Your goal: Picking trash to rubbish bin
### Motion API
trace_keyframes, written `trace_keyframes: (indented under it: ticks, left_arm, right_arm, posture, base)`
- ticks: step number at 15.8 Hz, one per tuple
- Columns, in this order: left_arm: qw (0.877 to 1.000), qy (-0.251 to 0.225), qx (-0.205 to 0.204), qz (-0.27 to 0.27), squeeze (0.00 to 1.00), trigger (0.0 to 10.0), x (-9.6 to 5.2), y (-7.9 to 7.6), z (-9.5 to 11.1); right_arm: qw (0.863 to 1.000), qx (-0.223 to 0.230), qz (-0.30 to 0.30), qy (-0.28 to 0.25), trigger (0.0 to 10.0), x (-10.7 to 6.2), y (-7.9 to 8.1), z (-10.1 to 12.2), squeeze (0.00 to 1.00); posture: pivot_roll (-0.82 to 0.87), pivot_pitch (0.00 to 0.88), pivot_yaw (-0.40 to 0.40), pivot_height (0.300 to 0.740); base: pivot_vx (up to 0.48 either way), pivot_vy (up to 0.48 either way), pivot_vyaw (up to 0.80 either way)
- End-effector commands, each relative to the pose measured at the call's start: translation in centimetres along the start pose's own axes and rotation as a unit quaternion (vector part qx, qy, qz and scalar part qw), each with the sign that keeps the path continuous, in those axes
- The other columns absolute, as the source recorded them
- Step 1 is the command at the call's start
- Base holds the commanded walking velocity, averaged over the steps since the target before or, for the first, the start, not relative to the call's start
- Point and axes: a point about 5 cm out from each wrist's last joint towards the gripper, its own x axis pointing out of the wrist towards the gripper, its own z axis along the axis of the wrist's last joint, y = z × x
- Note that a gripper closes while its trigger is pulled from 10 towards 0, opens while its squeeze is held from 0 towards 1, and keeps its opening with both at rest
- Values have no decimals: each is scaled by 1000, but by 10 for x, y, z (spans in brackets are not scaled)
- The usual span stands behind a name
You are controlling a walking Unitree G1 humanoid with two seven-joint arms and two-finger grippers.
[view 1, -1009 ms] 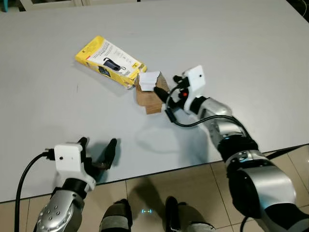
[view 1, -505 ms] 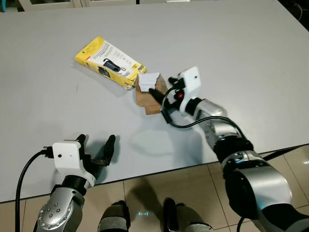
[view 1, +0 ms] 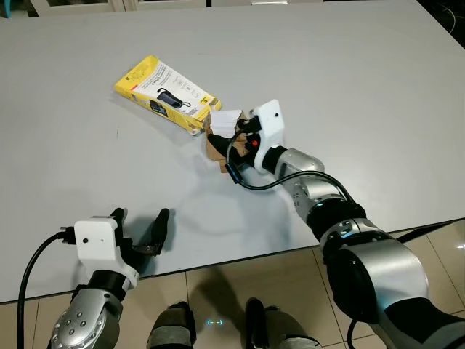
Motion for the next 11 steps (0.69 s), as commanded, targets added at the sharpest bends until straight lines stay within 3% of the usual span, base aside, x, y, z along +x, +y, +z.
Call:
trace_keyframes:
  ticks: [1,5,9,10,11]
  left_arm:
    - [1000,5,6,6,0,10000,-4,1,1]
    - [1000,10,9,9,0,10000,-9,3,1]
    - [1000,13,10,9,0,10000,-11,3,1]
    - [1000,13,10,8,0,10000,-11,3,1]
    - [1000,13,10,9,0,10000,-11,3,1]
  right_arm:
    - [1000,6,4,10,10000,2,5,-4,0]
    - [996,-1,31,82,10000,1,19,-34,0]
    - [988,-21,40,144,10000,-6,22,-56,0]
    - [987,-23,50,153,8549,-7,23,-60,0]
    - [985,-24,58,159,1686,-8,25,-62,0]
  posture:
    - [205,232,-41,740]
    - [222,243,-38,740]
    - [222,245,-37,740]
    - [222,245,-37,740]
    - [222,245,-37,740]
  base:
    - [0,0,0]
    - [0,0,0]
    - [0,0,0]
    - [0,0,0]
    - [0,0,0]
